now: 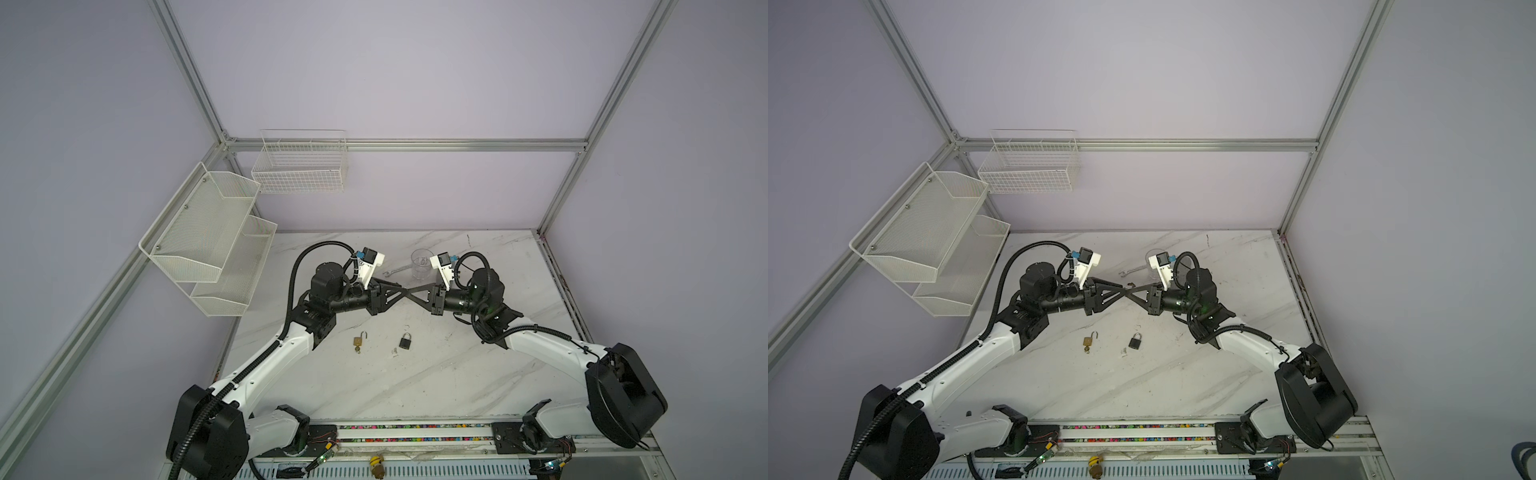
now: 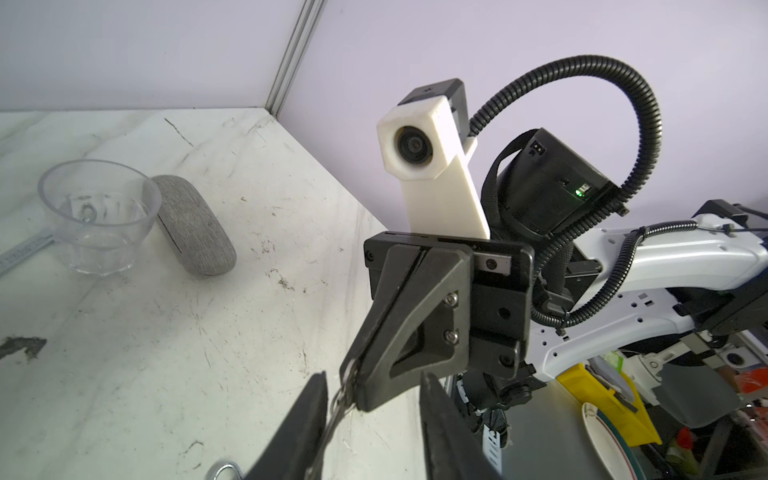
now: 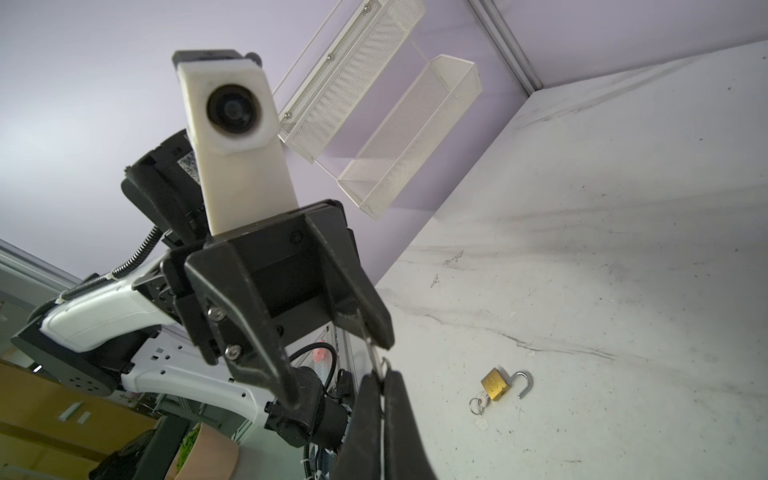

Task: Unlock with the key

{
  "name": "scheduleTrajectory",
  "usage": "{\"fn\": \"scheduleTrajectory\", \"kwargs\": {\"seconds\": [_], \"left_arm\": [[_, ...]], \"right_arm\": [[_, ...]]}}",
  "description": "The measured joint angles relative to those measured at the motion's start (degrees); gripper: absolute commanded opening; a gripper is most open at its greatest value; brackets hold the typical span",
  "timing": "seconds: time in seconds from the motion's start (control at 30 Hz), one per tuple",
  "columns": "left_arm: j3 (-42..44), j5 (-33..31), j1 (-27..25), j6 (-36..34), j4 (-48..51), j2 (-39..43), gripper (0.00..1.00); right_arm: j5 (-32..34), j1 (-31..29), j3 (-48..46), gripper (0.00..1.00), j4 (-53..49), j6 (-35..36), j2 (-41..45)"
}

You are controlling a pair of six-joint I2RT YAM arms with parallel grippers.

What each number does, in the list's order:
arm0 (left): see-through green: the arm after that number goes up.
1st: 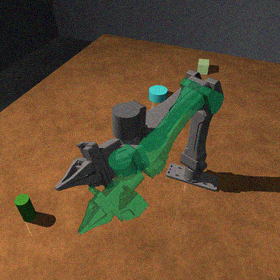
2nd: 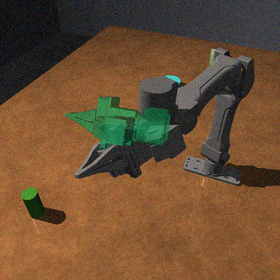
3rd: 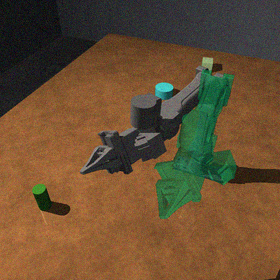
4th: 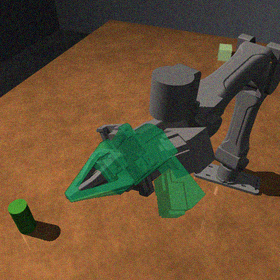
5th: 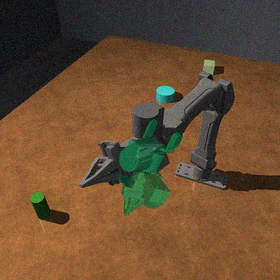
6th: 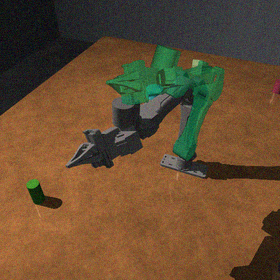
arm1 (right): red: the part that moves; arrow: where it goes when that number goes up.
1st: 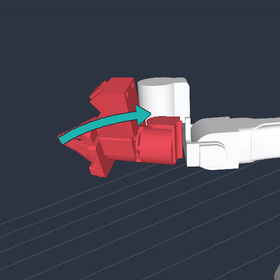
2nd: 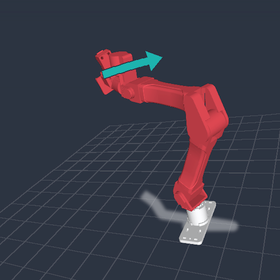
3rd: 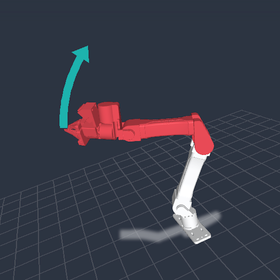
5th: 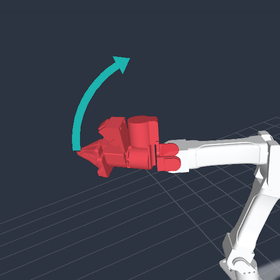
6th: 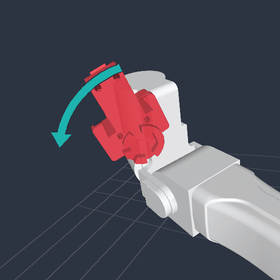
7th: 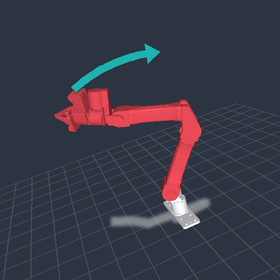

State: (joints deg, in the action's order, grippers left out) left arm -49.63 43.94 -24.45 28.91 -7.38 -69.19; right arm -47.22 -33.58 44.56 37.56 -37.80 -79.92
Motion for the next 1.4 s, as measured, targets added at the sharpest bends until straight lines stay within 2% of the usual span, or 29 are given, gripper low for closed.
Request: {"fn": "scheduleTrajectory", "kwargs": {"seconds": [0.1,0.37,0.57,0.73,0.83,0.93,1.2,1.4], "left_arm": [[0.0,-1.9,0.0,3.5,-2.4,0.8,0.49],[2.3,-12.2,-1.7,16.3,-12.4,4.0,0.50],[4.3,-21.4,-6.5,20.4,-14.6,4.5,0.43],[5.3,-26.9,-7.9,22.7,-16.0,4.2,0.37],[5.3,-28.4,-8.1,23.3,-17.6,3.3,0.36],[5.3,-29.3,-8.3,24.0,-18.8,2.1,0.28],[5.3,-29.9,-8.7,24.6,-19.4,-0.4,0.23],[5.3,-30.2,-8.8,24.5,-20.3,-0.8,0.13]], "right_arm": [[1.1,0.0,-1.0,0.00,2.8,-3.4,0.6],[6.0,-0.2,-3.3,0.00,12.0,-12.6,2.4],[9.8,-0.6,-4.0,0.00,15.7,-16.7,2.3],[10.3,-1.5,-4.1,0.00,18.9,-19.0,0.9],[10.5,-1.7,-4.1,0.00,18.9,-19.3,0.0],[10.6,-1.8,-4.3,0.00,19.2,-19.4,-0.3],[11.1,-1.8,-5.2,0.00,19.8,-19.8,-0.4],[11.3,-1.8,-5.3,0.00,20.1,-19.8,-0.8]]}}
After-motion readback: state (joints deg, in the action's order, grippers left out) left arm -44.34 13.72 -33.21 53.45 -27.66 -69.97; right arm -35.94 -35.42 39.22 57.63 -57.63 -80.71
